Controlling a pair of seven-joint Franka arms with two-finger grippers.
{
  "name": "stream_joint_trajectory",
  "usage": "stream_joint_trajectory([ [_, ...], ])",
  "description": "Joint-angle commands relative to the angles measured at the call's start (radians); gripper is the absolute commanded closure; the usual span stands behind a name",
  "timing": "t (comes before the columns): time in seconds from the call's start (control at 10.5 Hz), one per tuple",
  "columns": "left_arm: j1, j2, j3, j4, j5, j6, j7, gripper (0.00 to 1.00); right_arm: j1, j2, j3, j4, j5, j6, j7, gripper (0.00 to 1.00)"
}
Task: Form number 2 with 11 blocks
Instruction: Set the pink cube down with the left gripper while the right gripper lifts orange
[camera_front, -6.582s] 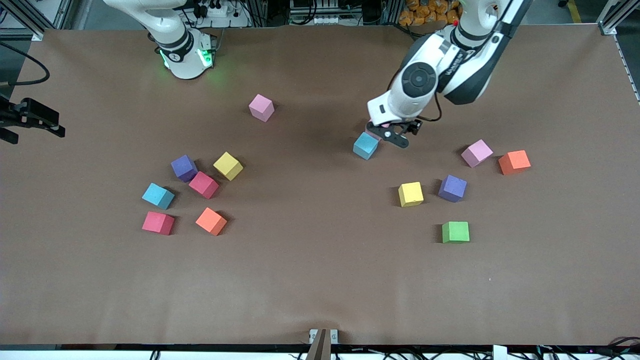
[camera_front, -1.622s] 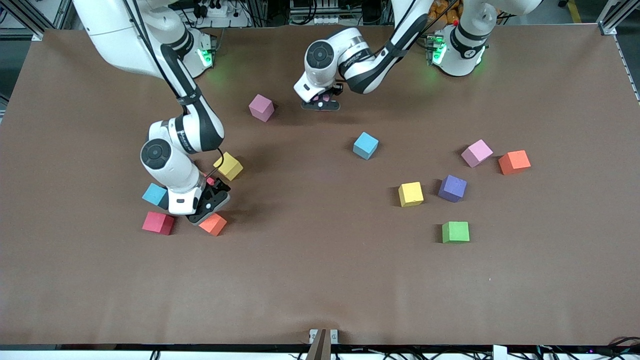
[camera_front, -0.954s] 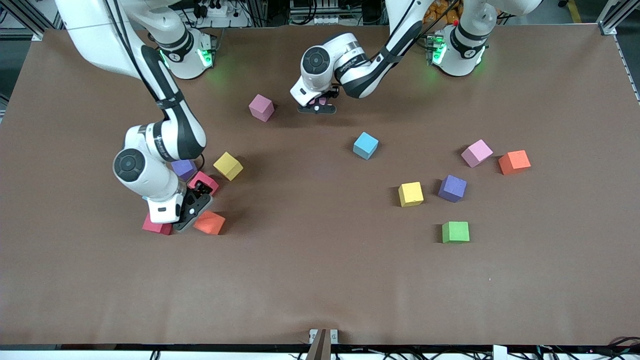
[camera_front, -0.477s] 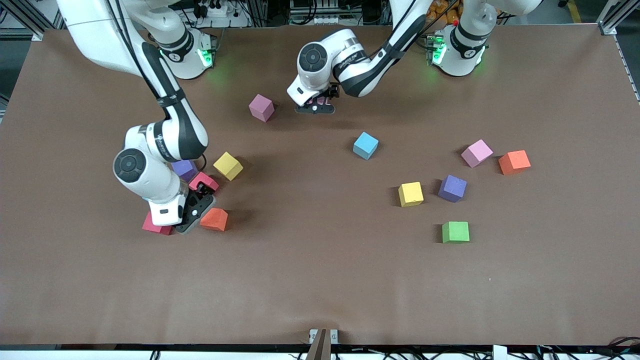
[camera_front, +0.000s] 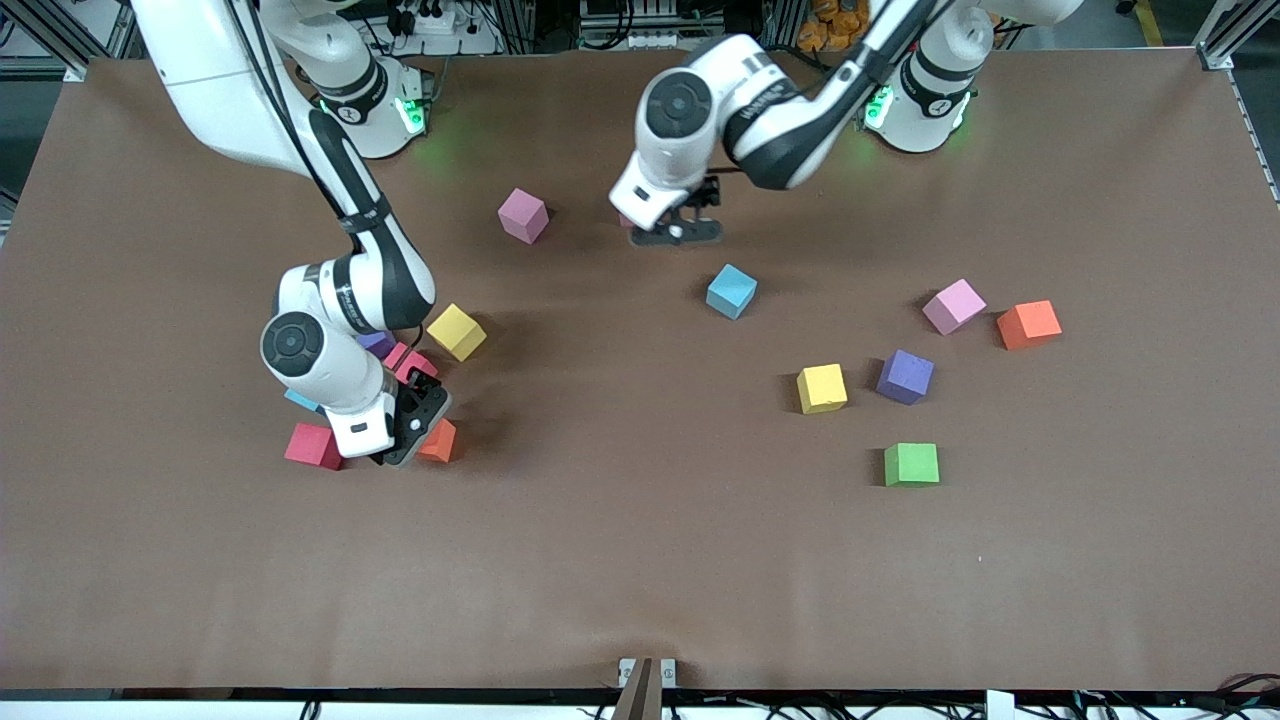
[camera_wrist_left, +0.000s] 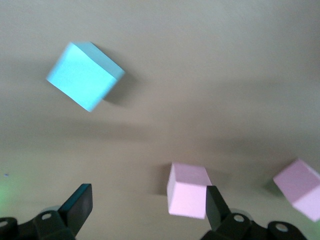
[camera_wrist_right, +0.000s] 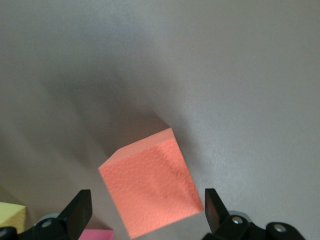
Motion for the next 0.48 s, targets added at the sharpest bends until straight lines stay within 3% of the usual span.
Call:
stream_joint_trajectory([
  [0.0,0.119,0.002,-0.004,-0.001,-0.012,-0.059,0.010,0.00,0.001,0.032,-0.002,0.029,0.009,-0.003,-0.051,0.00],
  [0.29,0.200,0.014,-0.002,0.001,-0.015,-0.065,-0.089,0.00,0.018,0.033,-0.002,0.027,0.010,0.015,-0.062,0.00],
  [0.38,0.226,0.014,-0.002,-0.001,-0.017,-0.062,-0.157,0.00,0.018,0.033,-0.002,0.027,0.012,0.027,-0.062,0.05],
])
